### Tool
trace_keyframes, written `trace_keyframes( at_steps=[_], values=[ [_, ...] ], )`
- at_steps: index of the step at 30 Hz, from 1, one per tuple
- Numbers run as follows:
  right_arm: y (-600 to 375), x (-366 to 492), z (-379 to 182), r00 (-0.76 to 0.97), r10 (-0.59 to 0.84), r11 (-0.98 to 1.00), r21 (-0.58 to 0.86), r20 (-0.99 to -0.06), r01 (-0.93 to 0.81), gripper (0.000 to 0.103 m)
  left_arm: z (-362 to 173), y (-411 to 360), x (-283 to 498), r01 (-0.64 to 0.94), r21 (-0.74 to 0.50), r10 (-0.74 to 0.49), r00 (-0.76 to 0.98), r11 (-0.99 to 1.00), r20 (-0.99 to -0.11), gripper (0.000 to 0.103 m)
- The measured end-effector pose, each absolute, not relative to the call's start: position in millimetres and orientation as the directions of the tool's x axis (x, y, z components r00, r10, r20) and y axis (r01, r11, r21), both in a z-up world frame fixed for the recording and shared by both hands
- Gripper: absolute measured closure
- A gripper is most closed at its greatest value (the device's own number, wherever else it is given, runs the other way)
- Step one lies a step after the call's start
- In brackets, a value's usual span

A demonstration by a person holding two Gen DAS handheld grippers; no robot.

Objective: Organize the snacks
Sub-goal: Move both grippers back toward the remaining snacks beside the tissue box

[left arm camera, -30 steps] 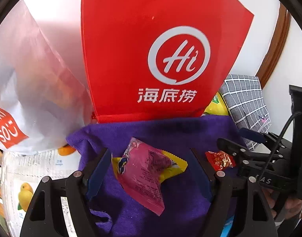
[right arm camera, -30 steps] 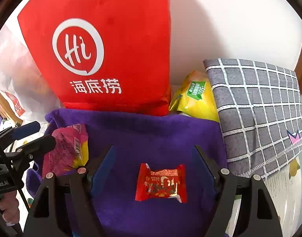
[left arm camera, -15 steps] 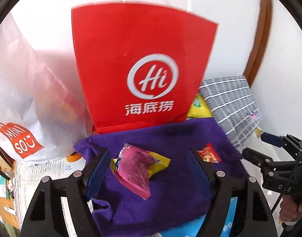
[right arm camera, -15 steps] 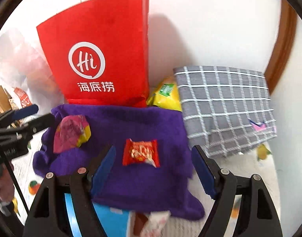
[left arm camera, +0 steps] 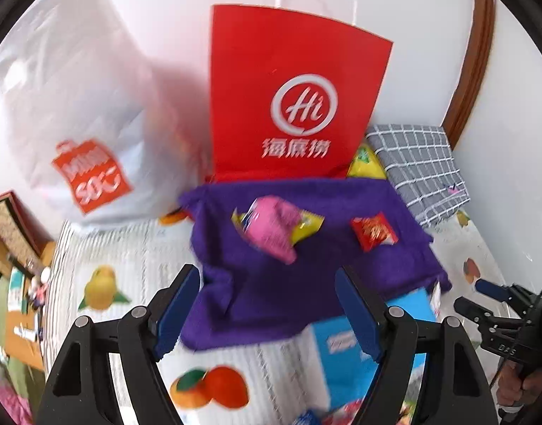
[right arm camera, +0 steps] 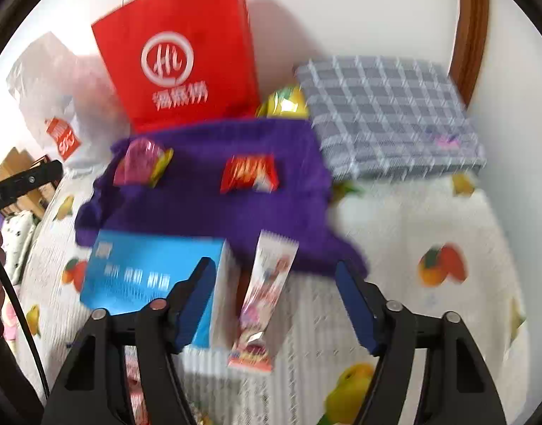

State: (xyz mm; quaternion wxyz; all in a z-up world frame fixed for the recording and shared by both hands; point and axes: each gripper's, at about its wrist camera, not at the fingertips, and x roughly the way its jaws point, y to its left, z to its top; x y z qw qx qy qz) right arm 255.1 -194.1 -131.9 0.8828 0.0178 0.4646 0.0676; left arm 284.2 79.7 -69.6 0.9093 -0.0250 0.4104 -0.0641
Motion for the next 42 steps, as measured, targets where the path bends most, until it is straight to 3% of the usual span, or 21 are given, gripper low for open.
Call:
trace_keyframes(
  at_steps=[3, 11, 13, 14, 16, 25, 32, 35, 37, 42],
  values=[
    [-191, 253, -149, 0.537, 0.152, 0.988, 0.107, -0.829, -0.115, 0.043, -74, 90, 268, 0.075, -0.099, -0.124, 0.651, 0.992, -0.749, 0.026],
    [-197, 264, -179, 0.494, 0.165, 0.986, 0.144, -0.854, -0.081, 0.050, -84, 108, 235, 0.027, -0.074, -0.074, 0.635, 0.997, -0.769, 0.026],
    [-199, 268, -185, 0.482, 0.189, 0.982, 0.168, -0.855, -0.086, 0.057, -86, 108, 229, 0.024, -0.077, -0.075, 0.633, 0.997, -0.771, 0.026],
    [-200, 270, -189, 0.464, 0.223, 0.975, 0.200, -0.857, -0.100, 0.072, -87, 107, 226, 0.025, -0.078, -0.076, 0.632, 0.997, -0.771, 0.026],
    [-203, 271, -193, 0.438, 0.248, 0.969, 0.229, -0.864, -0.098, 0.077, -91, 106, 221, 0.029, -0.087, -0.086, 0.629, 0.996, -0.772, 0.026],
    [-215, 230, -177, 0.465, 0.201, 0.979, 0.167, -0.862, -0.114, 0.078, -105, 95, 207, 0.072, -0.128, -0.145, 0.614, 0.989, -0.776, 0.026],
    [-213, 211, -201, 0.424, 0.163, 0.986, 0.132, -0.891, -0.103, 0.078, -113, 92, 200, 0.083, -0.161, -0.178, 0.602, 0.984, -0.778, 0.026],
    [-207, 209, -205, 0.436, 0.140, 0.989, 0.105, -0.889, -0.102, 0.071, -114, 93, 196, 0.079, -0.167, -0.180, 0.601, 0.983, -0.779, 0.026],
    [-203, 207, -204, 0.430, 0.134, 0.988, 0.090, -0.893, -0.122, 0.059, -114, 96, 193, 0.073, -0.167, -0.177, 0.600, 0.983, -0.780, 0.026],
    [-201, 193, -201, 0.444, 0.106, 0.989, 0.047, -0.890, -0.140, 0.051, -114, 104, 183, 0.052, -0.159, -0.158, 0.605, 0.986, -0.781, 0.026]
  ],
)
